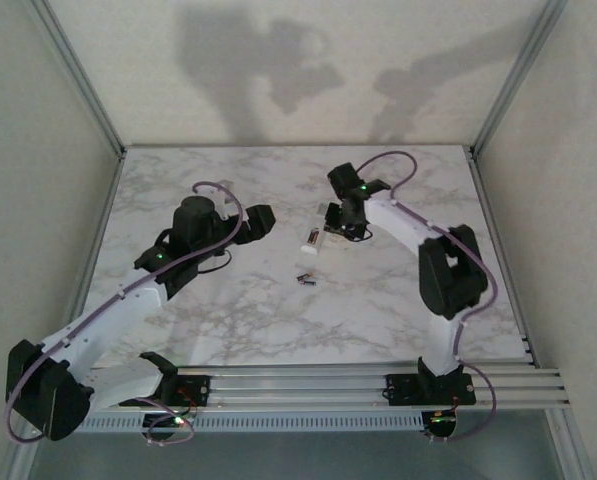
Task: Load the batteries into the remote control
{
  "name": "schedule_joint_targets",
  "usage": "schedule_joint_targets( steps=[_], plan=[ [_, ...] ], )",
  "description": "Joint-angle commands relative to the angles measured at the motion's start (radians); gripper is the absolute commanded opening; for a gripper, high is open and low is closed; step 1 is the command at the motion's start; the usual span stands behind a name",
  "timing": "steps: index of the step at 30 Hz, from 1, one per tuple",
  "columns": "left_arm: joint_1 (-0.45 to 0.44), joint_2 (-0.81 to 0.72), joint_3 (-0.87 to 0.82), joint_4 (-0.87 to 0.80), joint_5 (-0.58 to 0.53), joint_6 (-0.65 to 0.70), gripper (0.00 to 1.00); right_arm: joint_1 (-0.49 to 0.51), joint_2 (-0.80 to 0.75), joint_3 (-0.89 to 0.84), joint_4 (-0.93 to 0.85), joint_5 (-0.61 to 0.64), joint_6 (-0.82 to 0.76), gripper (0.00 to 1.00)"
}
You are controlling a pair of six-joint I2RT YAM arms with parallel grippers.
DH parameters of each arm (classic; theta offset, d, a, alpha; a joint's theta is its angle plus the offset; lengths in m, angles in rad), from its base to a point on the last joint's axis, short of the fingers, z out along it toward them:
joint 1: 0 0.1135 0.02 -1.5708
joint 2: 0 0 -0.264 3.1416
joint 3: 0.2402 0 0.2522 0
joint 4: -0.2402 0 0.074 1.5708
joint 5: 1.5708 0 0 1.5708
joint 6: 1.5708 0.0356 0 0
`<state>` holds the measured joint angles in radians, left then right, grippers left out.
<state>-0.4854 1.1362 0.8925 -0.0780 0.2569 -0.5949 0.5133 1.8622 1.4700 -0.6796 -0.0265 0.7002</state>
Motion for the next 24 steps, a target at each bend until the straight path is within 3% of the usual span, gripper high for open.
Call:
schedule_joint_targets(
  steps=[1,5,10,19,24],
  plan=[
    [0.016,0.043,0.066,0.09,0.171,-0.069,1.0,-0.003,-0.118,-0.05,0.135,-0.119,0.023,0.33],
    [0.014,0.104,0.092,0.166,0.283,-0.069,0.93,-0.007,-0.218,-0.081,0.249,-0.212,0.092,0.33],
    [-0.015,0.195,0.151,0.181,0.336,-0.019,0.66,-0.006,-0.279,-0.077,0.303,-0.253,0.172,0.34],
    [-0.065,0.337,0.244,0.161,0.311,0.016,0.58,0.006,-0.331,-0.079,0.326,-0.296,0.245,0.35],
    [-0.07,0.376,0.255,0.199,0.324,0.005,0.46,0.023,-0.349,-0.081,0.334,-0.303,0.262,0.36]
  ],
)
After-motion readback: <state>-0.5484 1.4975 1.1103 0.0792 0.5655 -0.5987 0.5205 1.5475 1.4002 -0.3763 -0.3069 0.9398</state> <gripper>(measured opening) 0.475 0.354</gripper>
